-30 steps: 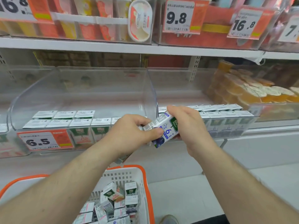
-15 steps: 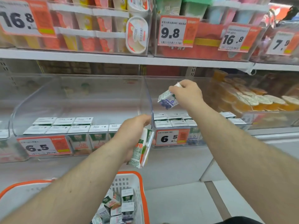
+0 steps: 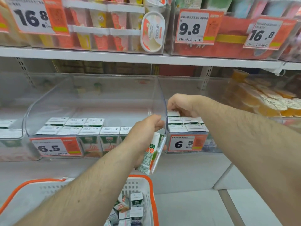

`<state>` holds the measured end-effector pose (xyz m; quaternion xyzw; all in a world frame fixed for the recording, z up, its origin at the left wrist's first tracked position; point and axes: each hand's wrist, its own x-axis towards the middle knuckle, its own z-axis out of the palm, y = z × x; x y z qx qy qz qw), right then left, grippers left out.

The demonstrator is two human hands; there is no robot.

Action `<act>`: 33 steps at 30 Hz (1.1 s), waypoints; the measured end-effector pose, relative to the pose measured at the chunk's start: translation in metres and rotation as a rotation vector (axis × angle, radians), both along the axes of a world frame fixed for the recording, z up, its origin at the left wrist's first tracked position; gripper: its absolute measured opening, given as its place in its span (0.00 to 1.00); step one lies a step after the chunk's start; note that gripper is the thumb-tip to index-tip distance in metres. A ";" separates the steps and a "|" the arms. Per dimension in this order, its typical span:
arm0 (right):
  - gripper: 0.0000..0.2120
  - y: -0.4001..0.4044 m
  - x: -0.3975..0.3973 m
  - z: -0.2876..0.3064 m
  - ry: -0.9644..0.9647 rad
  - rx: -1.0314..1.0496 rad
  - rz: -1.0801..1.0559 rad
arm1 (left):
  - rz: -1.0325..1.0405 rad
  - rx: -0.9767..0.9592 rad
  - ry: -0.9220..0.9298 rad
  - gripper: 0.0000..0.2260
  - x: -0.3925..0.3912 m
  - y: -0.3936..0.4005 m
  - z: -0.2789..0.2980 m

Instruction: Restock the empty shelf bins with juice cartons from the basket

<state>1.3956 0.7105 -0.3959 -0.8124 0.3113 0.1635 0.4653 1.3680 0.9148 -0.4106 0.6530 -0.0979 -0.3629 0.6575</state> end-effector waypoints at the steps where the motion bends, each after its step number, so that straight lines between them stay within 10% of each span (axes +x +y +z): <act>1: 0.07 0.000 0.000 0.000 -0.004 0.000 0.001 | 0.000 0.002 0.004 0.14 0.001 0.000 0.000; 14: 0.12 0.007 0.007 0.008 0.130 -0.418 0.135 | 0.014 -0.071 0.070 0.18 0.005 0.007 0.000; 20: 0.12 0.033 -0.023 0.021 -0.619 -0.748 -0.354 | 0.049 -0.313 0.216 0.20 0.007 0.047 0.004; 24: 0.10 0.105 -0.054 0.035 -0.900 -0.552 -0.306 | 0.156 -0.416 0.347 0.21 0.003 0.074 0.002; 28: 0.05 0.172 -0.073 0.037 -0.583 -0.218 0.104 | 0.253 -0.460 0.469 0.22 0.003 0.091 -0.002; 33: 0.37 0.219 -0.075 0.015 -0.209 -0.423 0.567 | 0.252 -0.330 0.436 0.24 0.005 0.114 -0.006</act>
